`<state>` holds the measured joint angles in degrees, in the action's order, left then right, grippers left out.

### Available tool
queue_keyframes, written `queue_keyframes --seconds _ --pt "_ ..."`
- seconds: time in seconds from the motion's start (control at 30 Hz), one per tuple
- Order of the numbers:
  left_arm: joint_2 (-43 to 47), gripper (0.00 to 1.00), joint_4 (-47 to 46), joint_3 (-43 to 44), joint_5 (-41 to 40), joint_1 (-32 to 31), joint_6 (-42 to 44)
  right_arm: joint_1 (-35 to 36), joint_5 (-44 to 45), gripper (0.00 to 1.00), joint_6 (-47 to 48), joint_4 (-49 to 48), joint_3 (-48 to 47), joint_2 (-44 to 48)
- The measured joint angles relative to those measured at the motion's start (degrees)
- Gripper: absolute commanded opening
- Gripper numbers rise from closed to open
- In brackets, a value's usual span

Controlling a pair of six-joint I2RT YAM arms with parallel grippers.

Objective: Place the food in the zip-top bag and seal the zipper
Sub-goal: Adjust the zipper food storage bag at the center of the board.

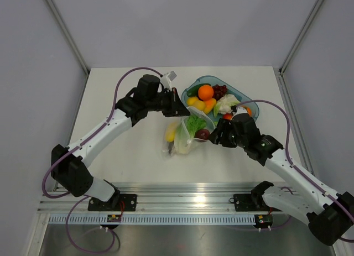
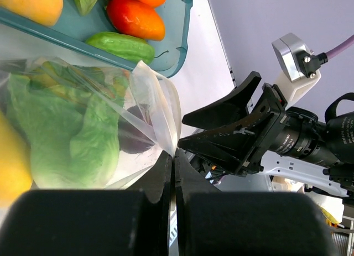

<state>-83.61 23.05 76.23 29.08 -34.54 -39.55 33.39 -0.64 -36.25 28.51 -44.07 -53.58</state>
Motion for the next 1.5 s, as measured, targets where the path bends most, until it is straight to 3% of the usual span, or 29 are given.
queue_keyframes --seconds 0.23,0.37,0.43,0.47,0.5,0.6,0.73,0.8,0.83,0.87,0.97,1.0,1.13,1.27,1.5 --pt "0.09 0.0 -0.04 -0.24 0.26 0.0 0.31 -0.04 0.15 0.6 0.0 -1.86 -0.02 -1.86" --pt "0.42 0.0 0.09 -0.24 0.42 0.0 0.74 -0.59 0.15 0.5 0.11 -3.52 -0.26 -4.31" --pt "0.44 0.0 0.15 -0.24 0.48 0.0 1.01 -1.11 0.13 0.39 0.17 -4.33 -0.26 -6.03" --pt "0.44 0.0 0.24 -0.24 0.5 0.0 1.16 -1.27 0.13 0.24 0.24 -4.68 -0.26 -6.75" --pt "0.44 0.0 0.39 -0.24 0.52 0.0 1.42 -1.42 0.13 0.17 0.44 -4.92 -0.26 -7.28" --pt "0.44 0.0 0.85 -0.24 0.72 0.0 2.36 -1.51 0.11 0.0 0.07 -5.18 -0.26 -7.32" --pt "0.35 0.01 2.05 0.09 1.01 0.0 5.07 -1.51 0.04 0.0 -0.31 -5.07 -0.37 -5.9" --pt "-0.33 0.13 3.69 1.53 1.01 0.0 6.88 -1.51 -0.42 0.0 -0.79 -5.03 -0.59 -4.9" --pt "-1.07 0.22 4.74 2.82 1.05 -0.02 8.07 -1.51 -0.61 0.0 -1.09 -5.07 -0.79 -4.33" --pt "-2.36 0.47 5.84 4.76 1.11 -0.09 9.4 -1.51 -1.18 0.0 -1.57 -5.11 -1.14 -3.61" --pt "-6.03 0.77 8.55 10.6 0.63 -0.74 13.03 -1.51 -2.08 0.0 -2.78 -5.77 -1.49 -2.84" --pt "-6.99 0.82 9.57 12.35 0.33 -1.38 14.32 -1.51 -2.32 0.0 -3.3 -6.21 -1.49 -2.78" --pt "-7.04 0.91 13.2 15.23 -1.88 -4.48 18.99 -1.53 -3.37 0.0 -5.09 -7.04 -1.49 -2.95" --pt "-2.1 0.92 14.84 14.27 -6.23 -5.51 22.6 -1.53 -3.76 0.0 -6.58 -8.17 -1.49 -3.19" --pt "23.52 0.76 6.16 -2.14 -15.85 -5.11 26.21 -1.53 -4.98 0.0 -7.61 -9.4 -1.46 -3.45"
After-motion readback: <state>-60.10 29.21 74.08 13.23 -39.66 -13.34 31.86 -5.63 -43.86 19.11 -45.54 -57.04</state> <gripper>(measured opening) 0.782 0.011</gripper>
